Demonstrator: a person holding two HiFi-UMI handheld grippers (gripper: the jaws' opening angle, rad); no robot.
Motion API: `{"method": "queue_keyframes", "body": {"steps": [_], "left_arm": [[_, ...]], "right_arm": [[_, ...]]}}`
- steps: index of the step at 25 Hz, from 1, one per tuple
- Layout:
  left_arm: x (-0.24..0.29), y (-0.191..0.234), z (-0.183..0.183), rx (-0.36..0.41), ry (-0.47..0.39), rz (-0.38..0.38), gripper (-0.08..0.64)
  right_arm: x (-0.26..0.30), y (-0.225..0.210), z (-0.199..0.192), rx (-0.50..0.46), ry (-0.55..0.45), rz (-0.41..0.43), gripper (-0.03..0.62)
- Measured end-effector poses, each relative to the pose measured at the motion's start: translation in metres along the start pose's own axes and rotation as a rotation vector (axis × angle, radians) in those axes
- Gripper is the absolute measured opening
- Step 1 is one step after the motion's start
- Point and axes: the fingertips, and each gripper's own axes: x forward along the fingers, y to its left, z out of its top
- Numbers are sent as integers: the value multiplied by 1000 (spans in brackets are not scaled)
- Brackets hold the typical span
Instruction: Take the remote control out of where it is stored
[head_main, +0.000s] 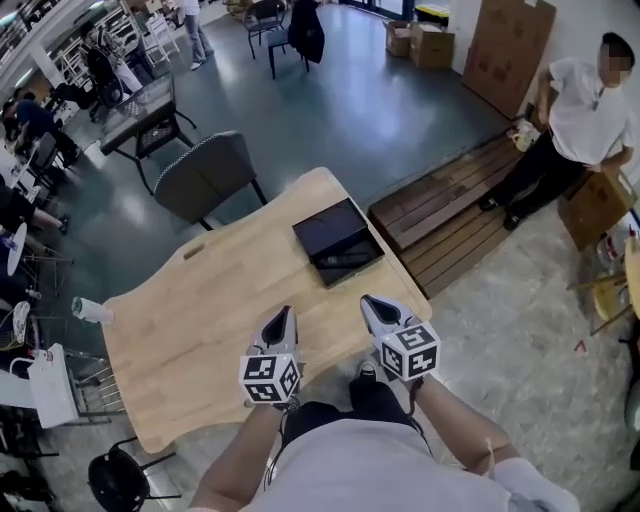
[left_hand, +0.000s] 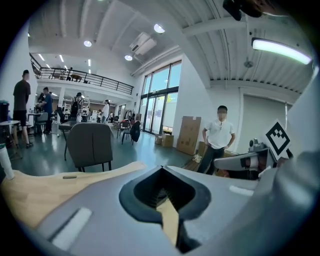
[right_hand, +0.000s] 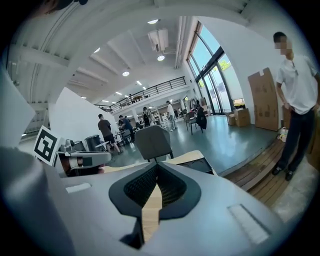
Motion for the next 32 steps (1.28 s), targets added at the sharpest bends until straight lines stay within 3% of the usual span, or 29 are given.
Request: {"method": "queue_keyframes", "body": {"steps": [5,8,11,15,21,23,28,32], "left_arm": [[51,14,-6,40,66,-24,0],[93,14,-27,133,131,-117,0],[139,10,-64,268,240,-237,4],[202,8,-102,448,346,-315,34],[279,-3,-165,915,500,-456,71],[298,-4,-188,1035,550,-508,86],[333,-4,-229,1208,649,-615,132],[359,3,-247,1266,749,-667,188]], "right_arm": [[42,-25,12,45,23,8,28],[58,-41,13,71,30,-16,28],[62,-55,13,117,25,-40,28],[60,-74,9,175,21,-76,28],[52,-88,-7,271,31,-108,28],[47,-90,-15,299,37,-119,28],[29,-98,-32,350,53,-167,28],[24,-114,-39,366,58,-196,28]]}}
